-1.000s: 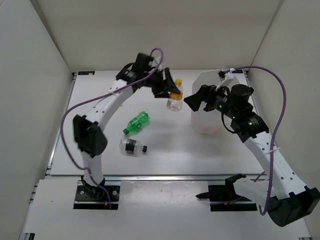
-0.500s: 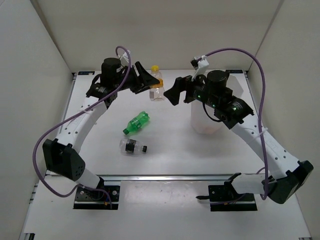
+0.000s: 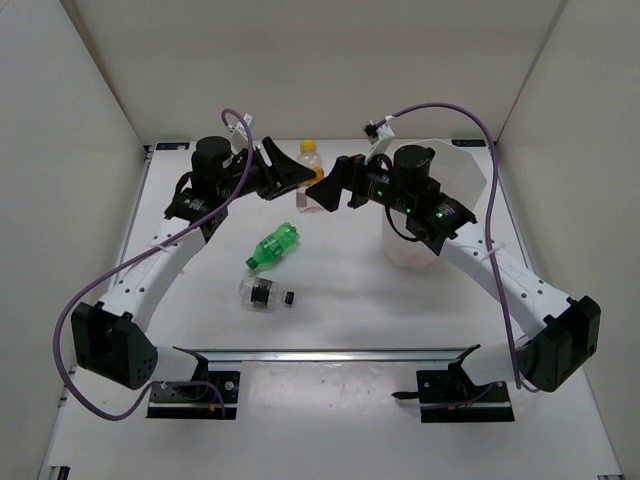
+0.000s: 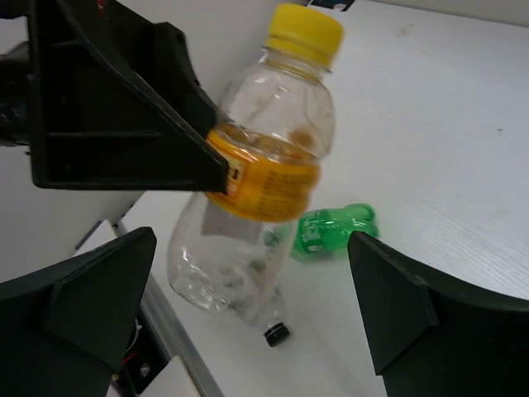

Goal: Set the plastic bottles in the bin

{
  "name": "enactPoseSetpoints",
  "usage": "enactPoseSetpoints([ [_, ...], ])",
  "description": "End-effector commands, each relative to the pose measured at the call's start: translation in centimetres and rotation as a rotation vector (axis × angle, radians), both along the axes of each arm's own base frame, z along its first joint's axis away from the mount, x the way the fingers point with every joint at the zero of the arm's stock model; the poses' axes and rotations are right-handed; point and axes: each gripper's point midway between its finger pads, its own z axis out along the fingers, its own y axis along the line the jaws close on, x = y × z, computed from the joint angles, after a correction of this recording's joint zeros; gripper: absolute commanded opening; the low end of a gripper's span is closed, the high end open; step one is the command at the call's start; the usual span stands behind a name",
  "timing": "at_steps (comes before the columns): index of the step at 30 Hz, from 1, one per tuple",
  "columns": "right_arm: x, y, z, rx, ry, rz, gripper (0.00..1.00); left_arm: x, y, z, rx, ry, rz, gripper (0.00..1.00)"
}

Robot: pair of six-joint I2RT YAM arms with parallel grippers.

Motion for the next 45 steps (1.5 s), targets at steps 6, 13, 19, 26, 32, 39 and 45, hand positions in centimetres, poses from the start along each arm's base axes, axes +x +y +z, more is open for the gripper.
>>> enactPoseSetpoints([
  [6,-0.7,2.8,0.7,0.115,0.022,0.125,0.97,-3.8,-1.5,3.3,-0.107,-0.102,-0.112,0.28],
  [13,-1.1,2.9,1.4,0.125,0.005,0.122,0.44,-5.1,-0.5,4.4,-0.133,-0.163,-0.118,0.67],
  [19,-1.1,1.2,2.8,0.133,-0.037,0.074,0.15,-6.2,0.2,4.5,-0.138,-0.173,-0.130,0.99],
  [26,1.7,-6.1,4.6,0.007,-0.110,-0.124,0.15,-5.9,5.0,1.8,0.061,-0.152,-0.026,0.99],
  [32,4.5,-16.3,2.3,-0.070,-0.057,-0.374,0.13,-5.6,10.5,-7.8,0.577,0.050,0.166,0.99],
  [39,6.4,-24.2,-2.9,-0.201,0.089,-0.596,0.15,-5.2,12.4,-16.6,0.784,0.242,0.156,0.98],
  [45,7.3,-27.3,-5.0,-0.306,0.178,-0.720,0.42,-4.0,12.6,-19.3,0.821,0.270,0.120,0.99],
])
